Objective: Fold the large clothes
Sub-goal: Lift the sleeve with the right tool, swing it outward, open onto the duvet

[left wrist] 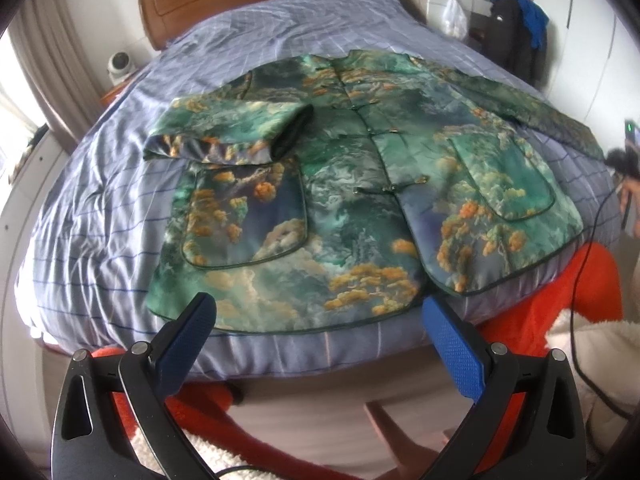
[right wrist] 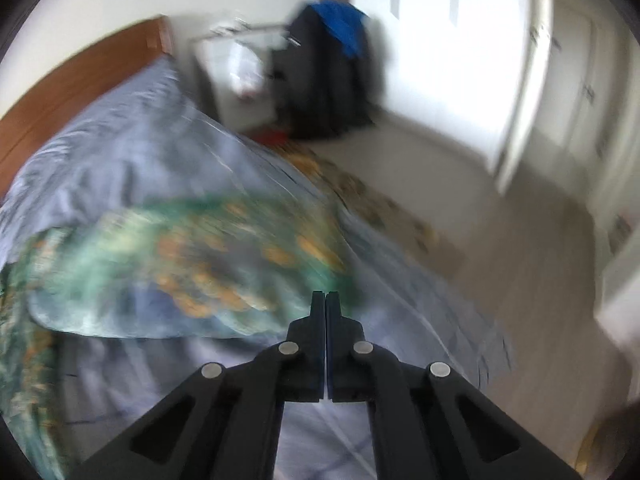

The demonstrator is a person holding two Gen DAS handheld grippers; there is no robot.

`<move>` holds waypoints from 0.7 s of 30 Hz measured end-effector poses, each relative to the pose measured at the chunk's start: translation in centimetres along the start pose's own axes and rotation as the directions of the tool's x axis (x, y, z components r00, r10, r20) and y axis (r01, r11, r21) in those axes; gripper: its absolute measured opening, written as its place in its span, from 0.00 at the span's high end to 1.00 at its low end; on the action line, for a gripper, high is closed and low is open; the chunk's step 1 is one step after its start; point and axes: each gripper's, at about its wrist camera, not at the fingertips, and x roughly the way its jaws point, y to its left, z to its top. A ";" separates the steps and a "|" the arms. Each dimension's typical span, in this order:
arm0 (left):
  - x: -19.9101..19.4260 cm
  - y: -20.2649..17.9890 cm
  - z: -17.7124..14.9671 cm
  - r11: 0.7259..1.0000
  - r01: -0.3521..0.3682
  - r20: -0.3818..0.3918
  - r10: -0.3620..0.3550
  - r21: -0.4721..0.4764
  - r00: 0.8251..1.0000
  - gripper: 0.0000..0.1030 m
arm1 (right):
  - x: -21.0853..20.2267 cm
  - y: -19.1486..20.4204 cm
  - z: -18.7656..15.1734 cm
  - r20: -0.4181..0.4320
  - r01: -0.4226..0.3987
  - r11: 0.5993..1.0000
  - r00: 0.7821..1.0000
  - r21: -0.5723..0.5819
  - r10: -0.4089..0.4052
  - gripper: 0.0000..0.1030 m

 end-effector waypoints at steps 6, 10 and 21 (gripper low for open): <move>0.3 0.5 0.1 1.000 -0.015 -0.015 0.015 -0.021 1.000 0.00 | 0.7 -5.4 -2.3 -0.021 -0.117 0.970 0.992 0.213 0.124 0.98; 1.0 -0.2 0.1 1.000 0.013 -0.043 -0.014 -0.020 0.999 0.00 | -1.5 -5.3 -1.4 0.049 -0.330 0.911 0.943 0.248 0.329 0.32; -0.3 0.3 -0.4 0.999 -0.047 -0.026 0.048 0.014 0.999 0.00 | 5.5 -5.3 -0.7 -0.007 -0.300 0.782 0.932 0.546 0.363 0.78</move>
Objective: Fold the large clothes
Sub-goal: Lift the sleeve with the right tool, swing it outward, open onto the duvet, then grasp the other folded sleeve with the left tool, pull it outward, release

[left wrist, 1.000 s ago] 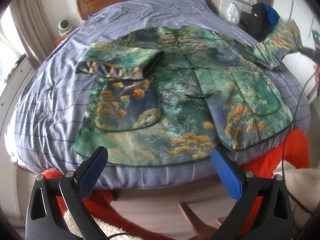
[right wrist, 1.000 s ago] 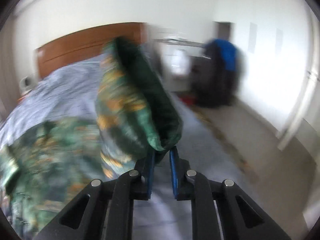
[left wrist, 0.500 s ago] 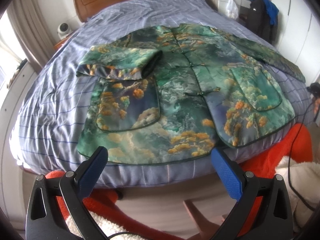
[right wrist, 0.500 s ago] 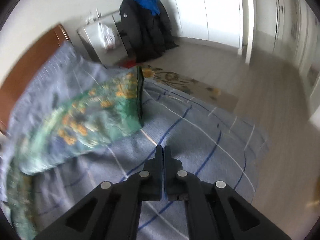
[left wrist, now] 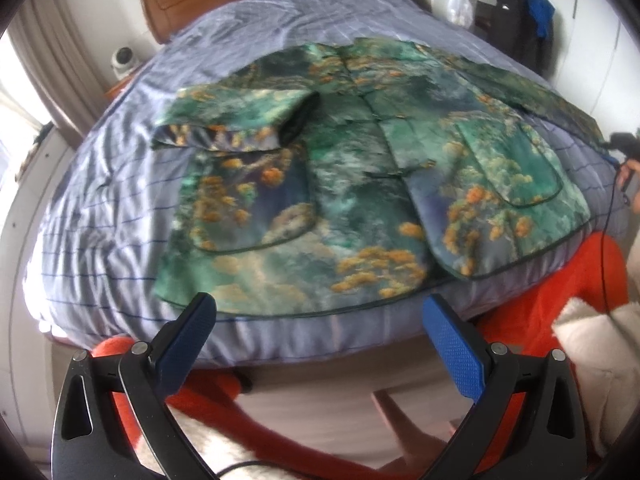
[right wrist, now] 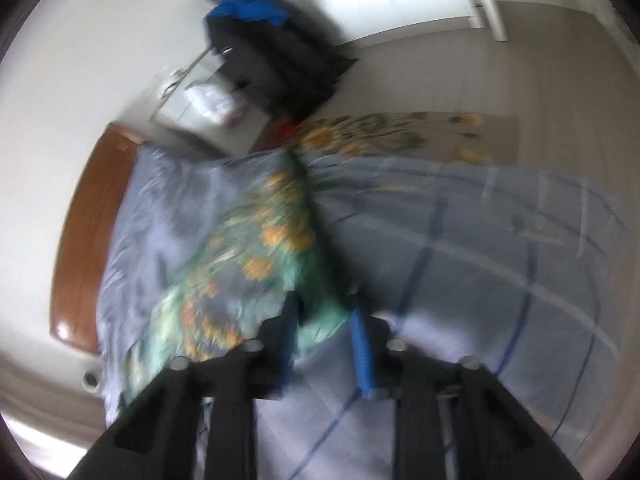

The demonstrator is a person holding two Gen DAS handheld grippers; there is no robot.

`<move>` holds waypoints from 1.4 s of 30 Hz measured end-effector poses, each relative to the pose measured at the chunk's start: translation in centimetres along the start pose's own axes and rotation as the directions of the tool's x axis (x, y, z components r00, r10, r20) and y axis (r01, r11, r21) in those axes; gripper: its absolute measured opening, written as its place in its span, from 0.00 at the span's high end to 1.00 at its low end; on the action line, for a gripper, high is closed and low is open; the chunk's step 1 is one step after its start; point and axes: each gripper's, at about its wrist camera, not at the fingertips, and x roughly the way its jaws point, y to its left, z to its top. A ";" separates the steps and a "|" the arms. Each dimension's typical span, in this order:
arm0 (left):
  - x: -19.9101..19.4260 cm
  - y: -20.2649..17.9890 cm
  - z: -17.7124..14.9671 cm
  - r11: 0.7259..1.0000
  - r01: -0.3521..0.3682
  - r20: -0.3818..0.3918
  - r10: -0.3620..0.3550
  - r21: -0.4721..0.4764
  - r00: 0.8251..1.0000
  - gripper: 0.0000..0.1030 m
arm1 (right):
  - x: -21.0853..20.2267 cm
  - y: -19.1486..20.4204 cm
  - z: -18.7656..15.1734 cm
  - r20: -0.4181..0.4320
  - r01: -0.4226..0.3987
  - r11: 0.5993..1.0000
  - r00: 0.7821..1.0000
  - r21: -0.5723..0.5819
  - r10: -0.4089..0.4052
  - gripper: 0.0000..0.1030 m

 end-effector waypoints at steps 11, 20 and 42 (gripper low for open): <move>7.0 5.2 10.9 0.972 -0.090 0.182 0.050 0.215 0.982 0.00 | -10.1 5.6 -9.0 0.096 0.046 0.904 0.995 -0.426 -0.005 0.30; 20.0 1.9 14.8 0.929 -0.071 0.019 0.068 0.363 0.997 0.08 | -15.4 9.7 -23.1 0.015 -0.145 0.796 0.982 -0.587 0.190 0.30; 10.3 40.4 6.8 0.607 -0.451 -0.114 0.510 -0.654 0.852 0.51 | -18.5 15.2 -34.3 -0.101 -0.240 0.504 0.952 -0.830 0.289 0.29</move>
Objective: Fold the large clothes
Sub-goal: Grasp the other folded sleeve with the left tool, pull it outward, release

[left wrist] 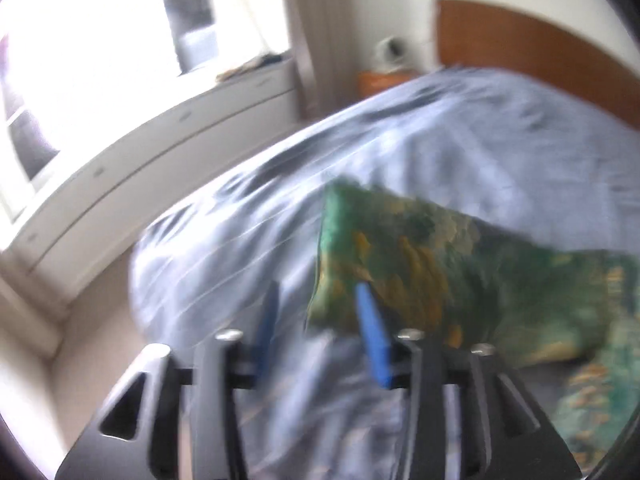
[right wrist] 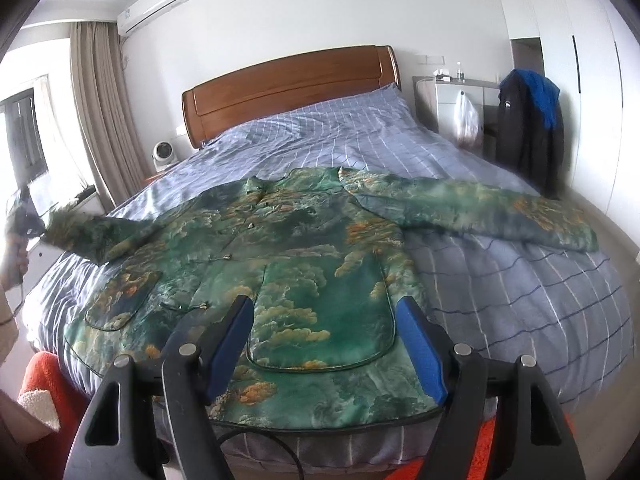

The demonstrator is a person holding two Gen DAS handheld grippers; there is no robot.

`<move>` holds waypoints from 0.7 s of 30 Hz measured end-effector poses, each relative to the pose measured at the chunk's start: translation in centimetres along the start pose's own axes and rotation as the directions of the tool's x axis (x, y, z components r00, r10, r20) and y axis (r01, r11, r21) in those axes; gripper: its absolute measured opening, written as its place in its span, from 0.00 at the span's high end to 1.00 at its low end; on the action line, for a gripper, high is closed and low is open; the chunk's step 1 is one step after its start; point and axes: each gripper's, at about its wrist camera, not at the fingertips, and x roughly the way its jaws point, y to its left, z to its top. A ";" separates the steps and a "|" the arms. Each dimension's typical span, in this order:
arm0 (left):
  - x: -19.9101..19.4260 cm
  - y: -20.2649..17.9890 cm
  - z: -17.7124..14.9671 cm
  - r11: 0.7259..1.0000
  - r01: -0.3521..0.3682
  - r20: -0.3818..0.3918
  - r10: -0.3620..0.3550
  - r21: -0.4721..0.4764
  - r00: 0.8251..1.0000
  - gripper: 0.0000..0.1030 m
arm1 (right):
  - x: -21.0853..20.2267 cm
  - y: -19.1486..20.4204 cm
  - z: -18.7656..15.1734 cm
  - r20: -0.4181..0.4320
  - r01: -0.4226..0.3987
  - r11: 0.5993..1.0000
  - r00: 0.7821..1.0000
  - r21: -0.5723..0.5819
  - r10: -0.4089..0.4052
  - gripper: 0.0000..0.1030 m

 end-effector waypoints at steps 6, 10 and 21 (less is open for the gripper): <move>-1.2 -1.0 -7.1 0.956 0.285 -0.160 -0.272 0.067 0.949 0.27 | 1.1 -3.7 0.5 -0.092 0.022 0.997 0.996 0.075 -0.015 0.17; -4.9 -7.5 -14.2 0.737 0.644 -0.357 -0.557 0.204 0.750 0.16 | 3.7 -8.0 0.5 -0.232 0.021 0.985 0.973 0.173 0.020 0.17; -7.9 -13.6 -21.5 0.595 0.733 -0.504 -0.546 0.330 0.669 0.54 | 10.6 -10.5 -2.1 -0.491 -0.138 0.964 0.838 0.228 0.237 0.34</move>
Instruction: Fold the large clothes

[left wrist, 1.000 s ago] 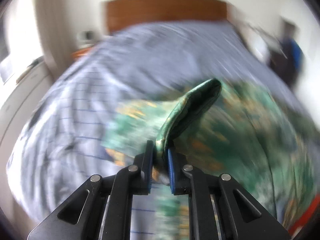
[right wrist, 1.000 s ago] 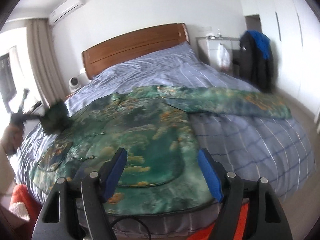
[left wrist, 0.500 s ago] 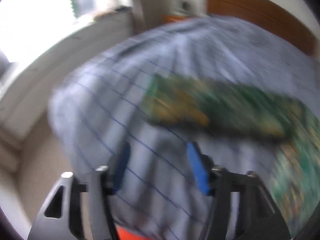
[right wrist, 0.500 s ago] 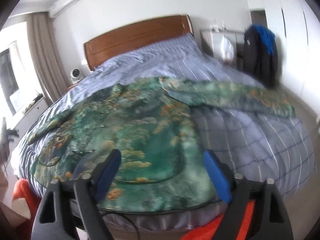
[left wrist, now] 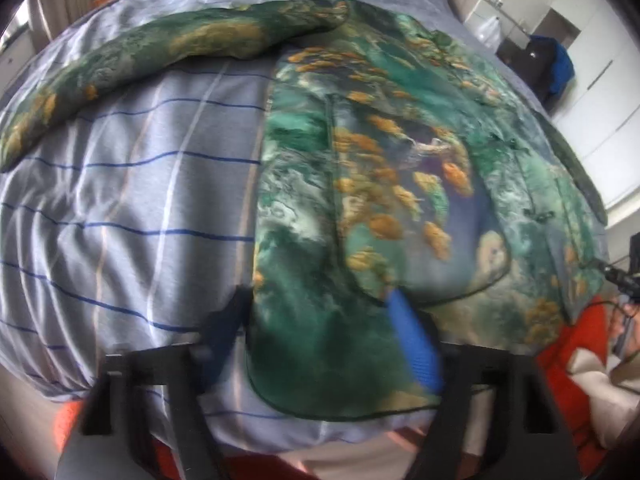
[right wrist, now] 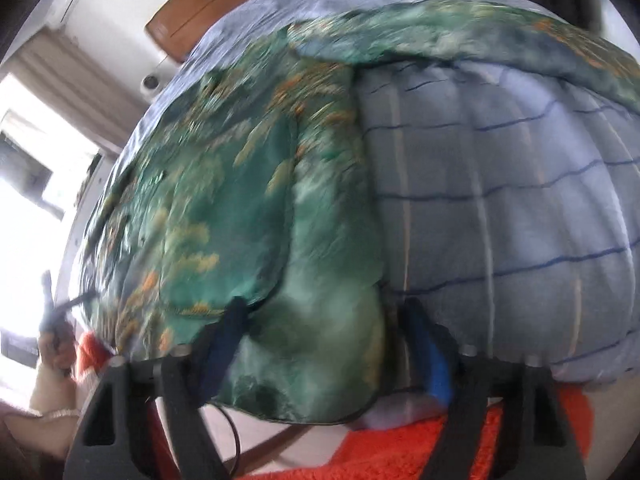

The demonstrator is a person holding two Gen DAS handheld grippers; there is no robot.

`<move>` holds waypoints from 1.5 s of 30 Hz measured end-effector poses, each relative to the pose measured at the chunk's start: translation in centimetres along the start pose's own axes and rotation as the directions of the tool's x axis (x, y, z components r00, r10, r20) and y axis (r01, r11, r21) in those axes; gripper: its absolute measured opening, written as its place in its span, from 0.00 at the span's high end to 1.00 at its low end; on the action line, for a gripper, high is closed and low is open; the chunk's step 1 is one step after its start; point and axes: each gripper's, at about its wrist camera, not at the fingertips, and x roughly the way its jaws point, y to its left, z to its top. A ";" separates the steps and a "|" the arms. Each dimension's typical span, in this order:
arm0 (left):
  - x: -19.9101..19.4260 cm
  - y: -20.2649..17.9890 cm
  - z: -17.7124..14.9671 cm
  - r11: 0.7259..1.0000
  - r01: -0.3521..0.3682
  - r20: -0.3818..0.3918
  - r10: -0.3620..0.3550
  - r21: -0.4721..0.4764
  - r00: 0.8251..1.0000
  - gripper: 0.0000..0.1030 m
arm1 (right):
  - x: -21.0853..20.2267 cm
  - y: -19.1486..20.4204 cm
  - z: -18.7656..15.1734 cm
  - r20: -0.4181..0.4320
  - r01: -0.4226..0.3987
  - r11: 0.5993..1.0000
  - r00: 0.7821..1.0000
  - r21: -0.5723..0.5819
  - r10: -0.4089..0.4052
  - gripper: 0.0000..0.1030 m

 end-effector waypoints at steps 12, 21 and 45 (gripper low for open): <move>-5.6 -0.2 -0.5 0.996 0.076 0.066 -0.073 -0.039 0.995 0.90 | -6.7 1.9 0.9 0.060 0.032 0.997 0.998 -0.069 -0.028 0.88; -2.8 -0.4 -2.0 0.990 -0.137 0.067 0.138 -0.027 0.988 0.51 | -1.1 0.4 -0.7 0.010 0.163 0.986 0.987 -0.037 -0.163 0.58; -7.3 -4.1 0.5 0.953 -0.244 0.411 0.298 -0.179 0.861 0.04 | -7.2 1.5 0.4 0.317 0.217 0.970 0.917 0.112 -0.242 0.30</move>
